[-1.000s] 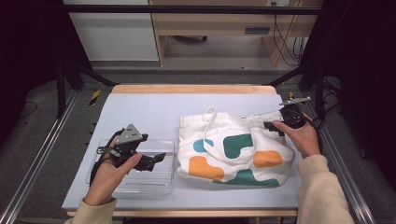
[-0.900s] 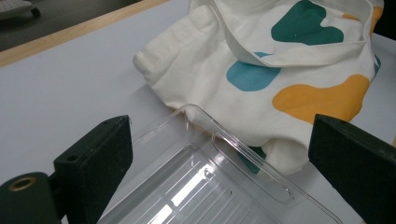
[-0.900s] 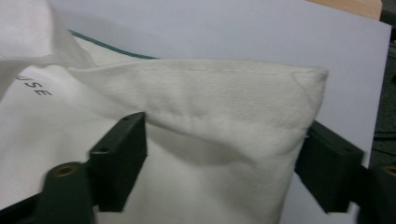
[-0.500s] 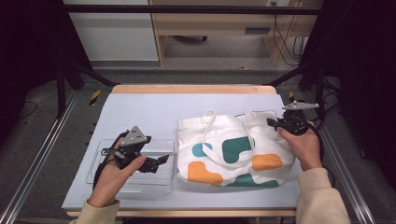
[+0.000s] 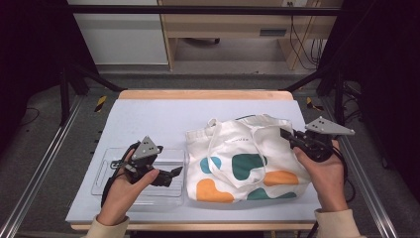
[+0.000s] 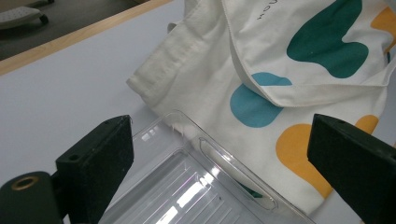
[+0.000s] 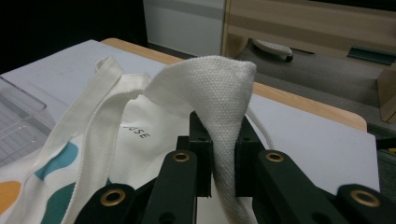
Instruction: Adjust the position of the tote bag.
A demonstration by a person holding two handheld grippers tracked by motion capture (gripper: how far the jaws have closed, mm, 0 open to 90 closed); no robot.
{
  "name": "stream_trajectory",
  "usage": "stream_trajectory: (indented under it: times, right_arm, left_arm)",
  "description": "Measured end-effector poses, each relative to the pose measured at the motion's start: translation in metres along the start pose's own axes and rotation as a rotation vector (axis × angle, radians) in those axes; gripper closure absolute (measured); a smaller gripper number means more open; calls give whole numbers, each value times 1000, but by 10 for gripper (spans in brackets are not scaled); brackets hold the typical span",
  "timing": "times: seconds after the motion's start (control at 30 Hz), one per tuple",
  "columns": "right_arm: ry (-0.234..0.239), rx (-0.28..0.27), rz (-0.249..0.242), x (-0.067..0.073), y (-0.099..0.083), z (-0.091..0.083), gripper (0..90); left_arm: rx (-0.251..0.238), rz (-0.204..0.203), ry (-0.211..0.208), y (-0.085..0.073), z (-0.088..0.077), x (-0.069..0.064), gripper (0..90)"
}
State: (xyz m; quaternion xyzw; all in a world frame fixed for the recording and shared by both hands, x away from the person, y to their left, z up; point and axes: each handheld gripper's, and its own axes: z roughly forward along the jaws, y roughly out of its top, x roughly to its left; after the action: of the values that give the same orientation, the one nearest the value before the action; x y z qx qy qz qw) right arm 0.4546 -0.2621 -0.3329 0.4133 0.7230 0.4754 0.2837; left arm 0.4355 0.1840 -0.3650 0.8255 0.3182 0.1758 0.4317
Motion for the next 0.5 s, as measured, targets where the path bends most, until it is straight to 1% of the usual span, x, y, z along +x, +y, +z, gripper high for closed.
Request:
stream_trajectory:
  times: [0.03, 0.07, 0.13, 0.17, 0.2, 0.27, 0.37, 0.43, 0.5]
  right_arm:
    - [0, 0, 0, 0, 0, 0, 821]
    - [8, -22, 12, 5, -2, -5, 822]
    - [18, -38, 45, 9, -5, -10, 823]
    - [18, -38, 45, 9, -5, -10, 823]
    - [18, -44, 38, 14, -6, -13, 823]
    - [20, -50, 37, 16, -6, -15, 824]
    - [32, -66, 23, 22, -9, -19, 825]
    - [40, -72, 21, 24, -10, -20, 825]
    - [52, -85, 19, 29, -15, -22, 827]
  left_arm:
    - [0, 0, 0, 0, 0, 0, 71]
    - [0, -2, 3, 0, 0, 0, 71]
    - [0, -2, 4, 0, 0, 0, 71]
    - [0, -2, 7, 0, 0, 0, 71]
    - [-1, -2, 8, 0, -1, 0, 71]
    - [-1, -1, 9, 0, -1, 0, 71]
    - [-3, 1, 10, 1, 0, -1, 71]
    - [-1, 4, 13, 1, 2, -2, 72]
    - [4, 16, 11, 3, 6, -4, 71]
